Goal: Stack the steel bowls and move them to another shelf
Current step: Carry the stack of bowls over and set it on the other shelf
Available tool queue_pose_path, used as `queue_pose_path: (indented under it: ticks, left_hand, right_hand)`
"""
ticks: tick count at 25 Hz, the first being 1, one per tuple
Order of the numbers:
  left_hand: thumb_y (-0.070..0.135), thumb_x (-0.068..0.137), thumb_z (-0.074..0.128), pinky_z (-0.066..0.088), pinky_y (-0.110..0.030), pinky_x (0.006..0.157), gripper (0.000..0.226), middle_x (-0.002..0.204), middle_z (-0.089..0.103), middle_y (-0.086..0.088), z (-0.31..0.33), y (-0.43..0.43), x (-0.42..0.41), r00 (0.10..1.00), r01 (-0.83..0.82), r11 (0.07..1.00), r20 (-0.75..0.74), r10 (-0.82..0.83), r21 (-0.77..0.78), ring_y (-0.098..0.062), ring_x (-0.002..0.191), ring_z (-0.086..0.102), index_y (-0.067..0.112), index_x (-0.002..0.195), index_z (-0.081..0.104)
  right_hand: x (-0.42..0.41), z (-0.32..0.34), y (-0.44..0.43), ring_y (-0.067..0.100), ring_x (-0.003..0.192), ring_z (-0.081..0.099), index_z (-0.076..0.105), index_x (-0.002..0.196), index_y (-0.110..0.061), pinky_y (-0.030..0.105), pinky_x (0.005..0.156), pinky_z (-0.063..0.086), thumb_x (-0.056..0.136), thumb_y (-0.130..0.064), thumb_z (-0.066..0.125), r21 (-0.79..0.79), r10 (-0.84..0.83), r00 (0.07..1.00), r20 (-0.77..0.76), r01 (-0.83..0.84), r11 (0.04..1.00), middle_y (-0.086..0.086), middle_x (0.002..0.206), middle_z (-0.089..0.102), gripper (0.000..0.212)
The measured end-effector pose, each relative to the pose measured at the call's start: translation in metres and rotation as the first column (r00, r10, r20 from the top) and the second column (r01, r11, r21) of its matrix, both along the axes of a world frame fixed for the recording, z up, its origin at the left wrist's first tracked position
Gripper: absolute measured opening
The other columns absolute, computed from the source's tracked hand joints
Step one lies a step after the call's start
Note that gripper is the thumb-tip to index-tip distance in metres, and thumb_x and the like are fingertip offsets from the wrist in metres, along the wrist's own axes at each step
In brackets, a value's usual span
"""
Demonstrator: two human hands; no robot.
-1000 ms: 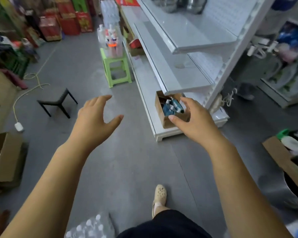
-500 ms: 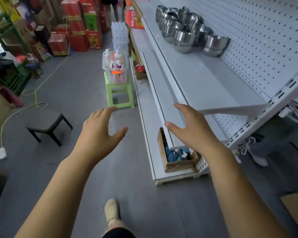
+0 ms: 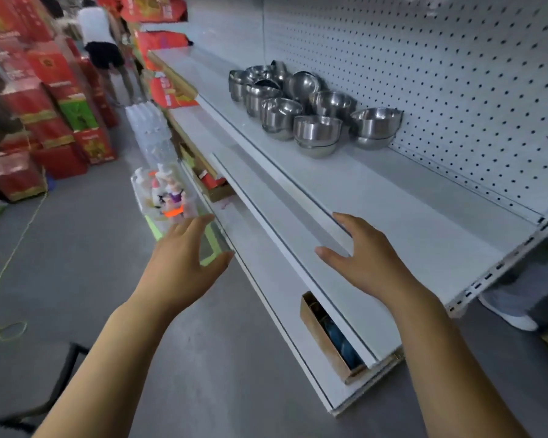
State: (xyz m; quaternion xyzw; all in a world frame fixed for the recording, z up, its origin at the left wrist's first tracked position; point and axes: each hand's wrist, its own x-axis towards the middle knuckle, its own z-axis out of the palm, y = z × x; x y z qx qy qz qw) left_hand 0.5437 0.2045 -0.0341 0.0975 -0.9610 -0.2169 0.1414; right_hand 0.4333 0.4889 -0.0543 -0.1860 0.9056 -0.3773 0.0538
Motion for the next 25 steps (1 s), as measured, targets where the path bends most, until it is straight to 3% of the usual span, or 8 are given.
queue_pose_path:
  ticks: [2,6,16,20,25]
  left_hand:
    - [0.046,0.090,0.071,0.043,-0.035,0.100,0.069,0.146,0.052,0.002,-0.004,-0.018,-0.034,0.999,0.051,0.998,0.017,-0.051,0.044,-0.022,0.130,0.051,0.023,0.149,0.045]
    - [0.047,0.089,0.072,0.037,-0.030,0.108,0.070,0.148,0.053,0.001,-0.018,-0.042,-0.113,0.983,0.184,0.979,-0.006,-0.185,0.086,-0.020,0.138,0.047,0.020,0.149,0.046]
    - [0.053,0.091,0.068,0.040,-0.036,0.111,0.077,0.155,0.045,0.001,0.005,-0.108,-0.316,0.962,0.260,0.963,-0.105,-0.252,0.066,-0.019,0.141,0.045,0.022,0.154,0.036]
    - [0.054,0.090,0.069,0.038,-0.033,0.113,0.082,0.159,0.039,0.001,-0.005,-0.112,-0.379,0.955,0.276,0.945,-0.164,-0.249,0.174,-0.016,0.144,0.040,0.023,0.156,0.031]
    - [0.049,0.088,0.074,0.036,-0.030,0.110,0.087,0.159,0.035,0.004,-0.026,-0.106,-0.444,0.930,0.360,0.887,-0.191,-0.315,0.288,-0.009,0.141,0.037,0.026,0.157,0.026]
  right_hand:
    - [-0.015,-0.003,-0.014,0.013,0.148,0.038,0.035,0.159,-0.029,0.038,0.122,0.036,0.092,-0.052,0.072,0.010,-0.026,0.999,0.041,0.026,1.000,-0.010,0.161,0.039,0.079]
    - [-0.064,-0.002,-0.031,0.012,0.148,0.037,0.035,0.159,-0.026,0.023,0.115,0.029,0.093,-0.046,0.073,0.035,-0.141,0.990,0.021,0.140,0.989,-0.007,0.160,0.040,0.079]
    - [-0.239,0.017,-0.112,0.010,0.154,0.024,0.015,0.164,-0.035,0.025,0.111,0.027,0.090,-0.053,0.073,-0.228,-0.335,0.940,-0.069,0.312,0.922,-0.010,0.170,0.020,0.096]
    - [-0.279,0.019,-0.125,0.018,0.159,0.019,0.014,0.162,-0.043,0.041,0.121,0.031,0.076,-0.073,0.074,-0.236,-0.430,0.903,-0.022,0.413,0.880,-0.004,0.174,0.013,0.109]
    - [-0.295,0.008,-0.142,0.014,0.157,0.020,0.022,0.161,-0.042,0.034,0.116,0.029,0.070,-0.074,0.077,-0.230,-0.542,0.840,-0.029,0.522,0.821,-0.007,0.172,0.016,0.110]
